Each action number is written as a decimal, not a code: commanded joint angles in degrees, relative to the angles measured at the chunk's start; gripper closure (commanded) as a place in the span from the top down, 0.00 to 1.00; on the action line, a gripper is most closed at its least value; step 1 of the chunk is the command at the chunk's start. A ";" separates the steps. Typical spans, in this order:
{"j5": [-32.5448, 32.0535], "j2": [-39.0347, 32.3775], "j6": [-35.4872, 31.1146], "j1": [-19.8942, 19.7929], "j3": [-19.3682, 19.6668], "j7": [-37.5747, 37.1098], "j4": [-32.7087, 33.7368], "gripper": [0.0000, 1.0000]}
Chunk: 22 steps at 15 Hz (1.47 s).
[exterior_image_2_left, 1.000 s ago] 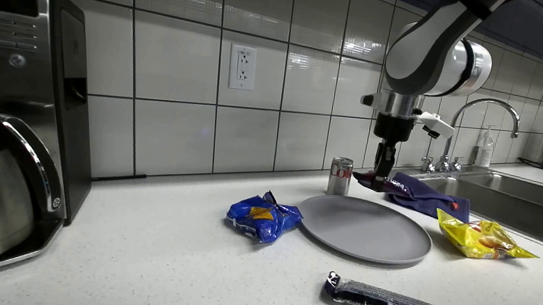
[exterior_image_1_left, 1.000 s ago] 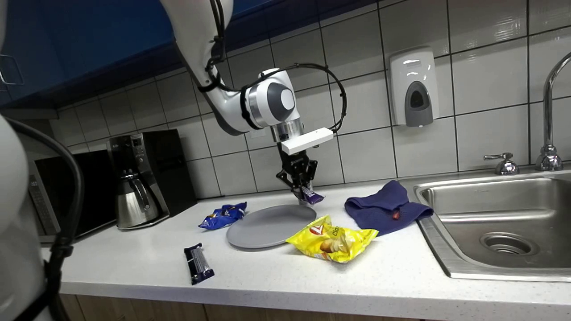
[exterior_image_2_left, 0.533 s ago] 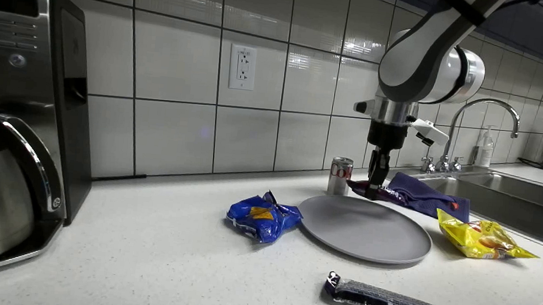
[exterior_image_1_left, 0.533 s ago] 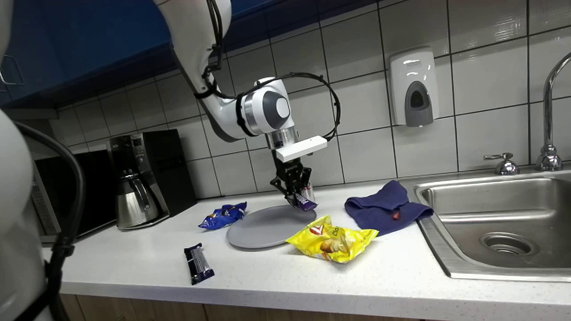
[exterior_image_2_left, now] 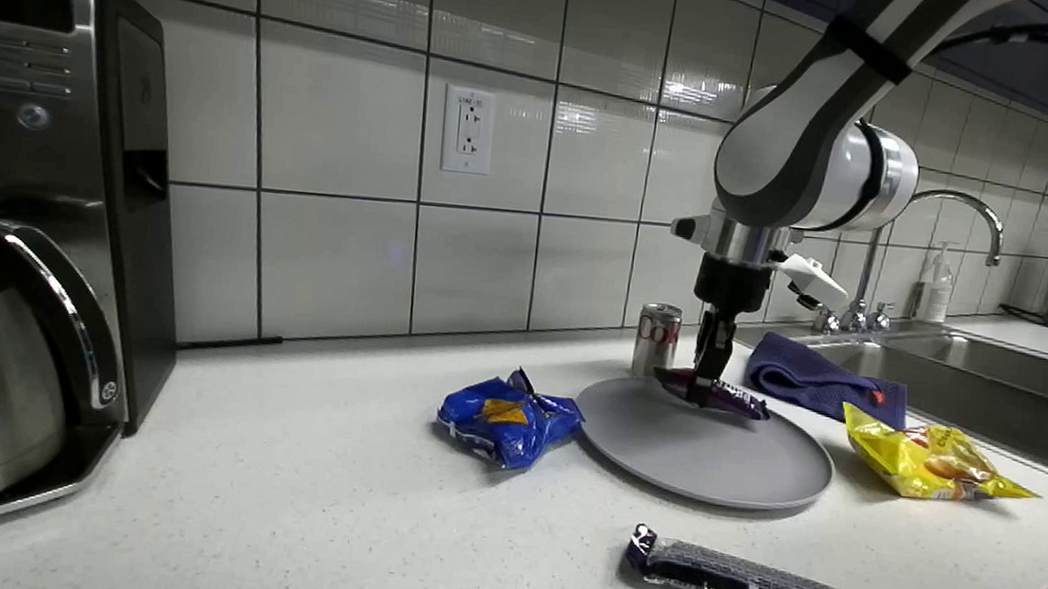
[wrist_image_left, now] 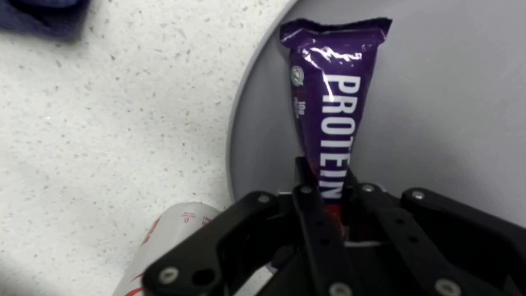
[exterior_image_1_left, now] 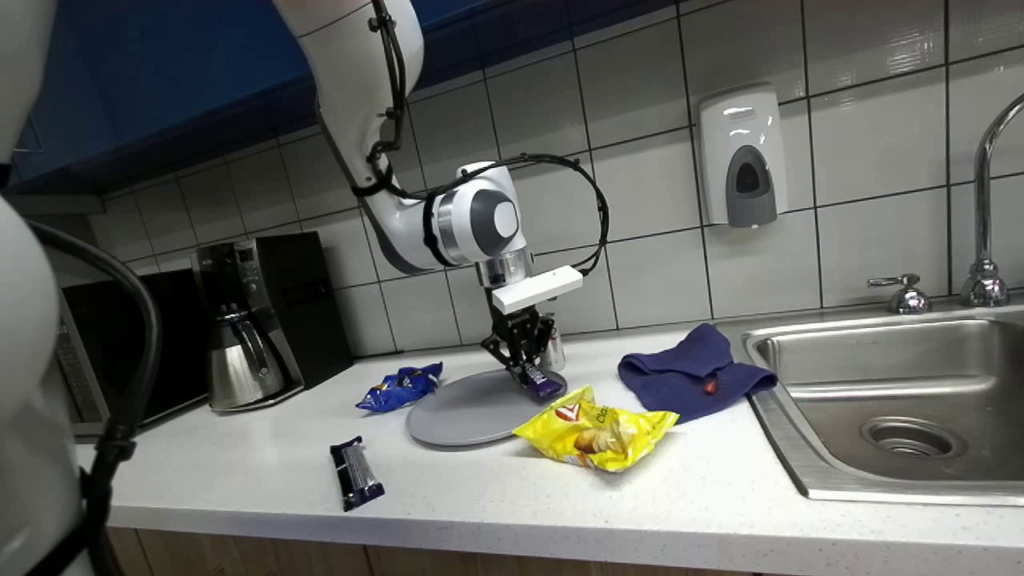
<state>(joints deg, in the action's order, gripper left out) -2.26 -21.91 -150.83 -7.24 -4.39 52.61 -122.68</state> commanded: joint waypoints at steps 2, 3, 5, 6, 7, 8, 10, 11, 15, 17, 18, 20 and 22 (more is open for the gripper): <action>1.54 1.95 -0.51 -1.31 -1.71 1.76 -0.74 0.48; 1.40 2.52 -0.54 -1.18 -1.56 1.46 -1.01 0.56; 0.58 3.41 0.52 -0.51 -0.79 0.09 -1.18 0.71; 1.23 3.84 0.78 -0.79 -1.14 0.65 -1.40 0.78; 2.23 4.57 1.37 -1.27 -1.90 2.00 -1.77 0.86; 2.92 5.12 1.58 -1.44 -2.23 2.48 -2.05 0.93; 3.88 6.07 2.15 -1.36 -2.50 2.96 -2.55 1.00; 4.55 6.48 2.42 -1.44 -2.74 3.69 -2.78 1.00; 3.21 4.34 1.15 0.14 -1.40 1.18 -1.30 1.00; 3.22 4.43 1.16 0.13 -1.40 1.26 -1.47 1.00; 3.23 4.43 1.16 0.13 -1.40 1.28 -1.51 1.00; 3.23 4.44 1.16 0.13 -1.40 1.30 -1.54 1.00; 3.23 4.44 1.16 0.13 -1.40 1.32 -1.54 1.00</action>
